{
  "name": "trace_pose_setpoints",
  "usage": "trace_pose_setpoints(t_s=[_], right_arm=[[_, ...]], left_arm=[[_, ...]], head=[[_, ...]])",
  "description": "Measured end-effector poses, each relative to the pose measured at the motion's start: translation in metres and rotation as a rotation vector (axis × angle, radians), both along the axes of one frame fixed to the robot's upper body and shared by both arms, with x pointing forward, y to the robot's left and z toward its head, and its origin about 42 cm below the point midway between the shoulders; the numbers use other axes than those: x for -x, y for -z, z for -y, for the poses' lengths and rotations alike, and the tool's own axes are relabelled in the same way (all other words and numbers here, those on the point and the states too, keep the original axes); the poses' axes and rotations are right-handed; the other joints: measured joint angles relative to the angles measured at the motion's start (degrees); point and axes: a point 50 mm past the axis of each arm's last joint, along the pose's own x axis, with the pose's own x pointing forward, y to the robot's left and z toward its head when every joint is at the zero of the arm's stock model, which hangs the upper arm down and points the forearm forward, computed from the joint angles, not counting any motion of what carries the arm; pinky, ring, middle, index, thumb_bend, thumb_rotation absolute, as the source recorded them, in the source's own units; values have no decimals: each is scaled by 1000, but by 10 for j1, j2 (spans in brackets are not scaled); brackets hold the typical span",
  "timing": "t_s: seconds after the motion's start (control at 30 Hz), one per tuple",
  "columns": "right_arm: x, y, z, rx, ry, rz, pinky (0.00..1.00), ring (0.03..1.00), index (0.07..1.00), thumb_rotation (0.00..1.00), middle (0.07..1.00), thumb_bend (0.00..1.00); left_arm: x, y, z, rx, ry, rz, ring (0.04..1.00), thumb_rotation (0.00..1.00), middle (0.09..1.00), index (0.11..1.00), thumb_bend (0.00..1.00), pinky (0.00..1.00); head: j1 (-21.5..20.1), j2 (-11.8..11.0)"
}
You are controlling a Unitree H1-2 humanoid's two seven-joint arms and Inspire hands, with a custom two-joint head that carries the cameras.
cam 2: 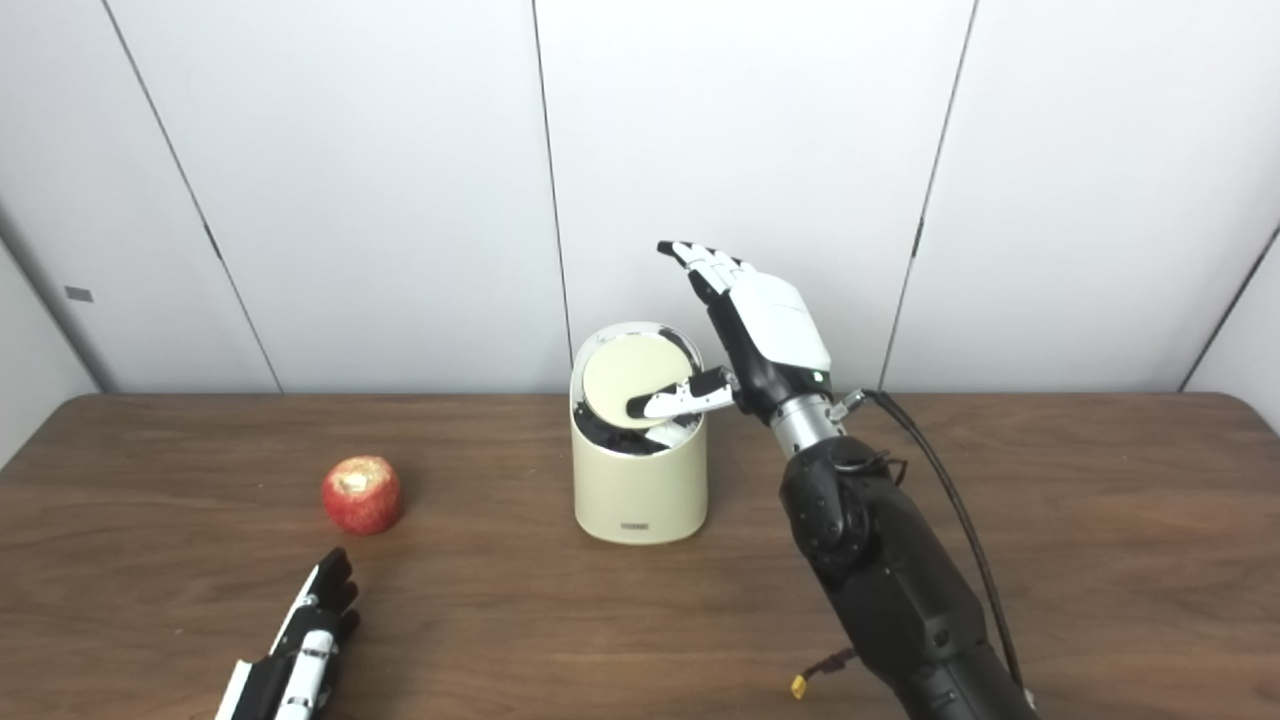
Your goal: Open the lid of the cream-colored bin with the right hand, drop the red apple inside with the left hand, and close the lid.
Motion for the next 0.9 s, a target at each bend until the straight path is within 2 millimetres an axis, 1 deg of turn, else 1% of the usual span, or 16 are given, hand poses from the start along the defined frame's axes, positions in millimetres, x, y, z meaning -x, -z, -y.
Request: trace_pose_setpoints(t_s=[0.03,0.1,0.17,0.23,0.27,0.33,0.4,0.5,0.53,0.57,0.63,0.67,0.7,0.77,0.8,0.9], right_arm=[[0,2,3,-64,21,-24,831,873,862,516,887,670],[4,3,7,-211,46,-74,795,863,849,559,879,606],[10,0,10,-344,69,-116,780,853,848,600,871,578],[15,-4,13,-438,77,-164,780,852,848,632,871,555],[17,-6,15,-466,78,-175,793,856,848,643,872,521],[21,-7,21,-502,77,-202,824,867,847,651,874,506],[25,-2,27,-542,79,-232,874,884,860,657,888,493],[33,13,39,-636,45,-290,957,926,886,685,922,443],[37,19,43,-669,39,-309,965,934,891,708,931,439],[40,23,47,-697,32,-321,967,946,899,747,943,432],[50,29,54,-748,16,-335,968,952,903,800,948,412],[55,32,57,-764,14,-341,963,948,900,845,945,415],[59,34,60,-778,12,-340,958,945,897,869,941,424],[70,37,67,-792,9,-336,977,951,904,919,946,456],[77,40,72,-791,6,-337,978,951,905,921,947,456],[93,52,83,-798,0,-367,997,963,912,910,952,500]], left_arm=[[0,0,0,-6,-1,-1,1000,821,1000,1000,222,1000],[0,0,0,-22,-1,-4,1000,783,1000,1000,209,1000],[0,-1,0,-38,-2,-9,1000,750,1000,1000,201,1000],[0,-3,1,-63,-1,-15,1000,684,1000,1000,189,1000],[0,-4,1,-74,-2,-19,1000,620,1000,1000,175,1000],[0,-6,1,-81,-4,-26,1000,583,1000,1000,173,1000],[0,-6,0,-83,-5,-27,1000,572,1000,1000,173,1000],[0,-6,-1,-83,-5,-27,1000,606,1000,1000,178,1000],[0,-6,-1,-82,-6,-27,1000,588,1000,1000,174,1000],[0,-6,-1,-82,-6,-27,1000,546,1000,1000,167,1000],[0,-6,-1,-81,-4,-27,1000,520,1000,1000,160,1000],[0,-6,-1,-81,-4,-27,1000,515,1000,1000,165,1000],[0,-6,-1,-80,-4,-27,1000,514,1000,1000,167,1000],[0,-6,-1,-78,-4,-26,1000,604,1000,1000,182,1000],[0,-6,-2,-76,-4,-26,1000,607,1000,1000,183,1000],[0,-6,-3,-61,-5,-24,1000,665,1000,1000,205,1000]], head=[[0,0],[-1,3],[-1,4],[2,6],[2,6],[1,7],[0,7],[-4,8],[-4,8],[-4,8],[-4,8],[-6,10],[-6,10],[-8,12],[-8,12],[-12,18]])
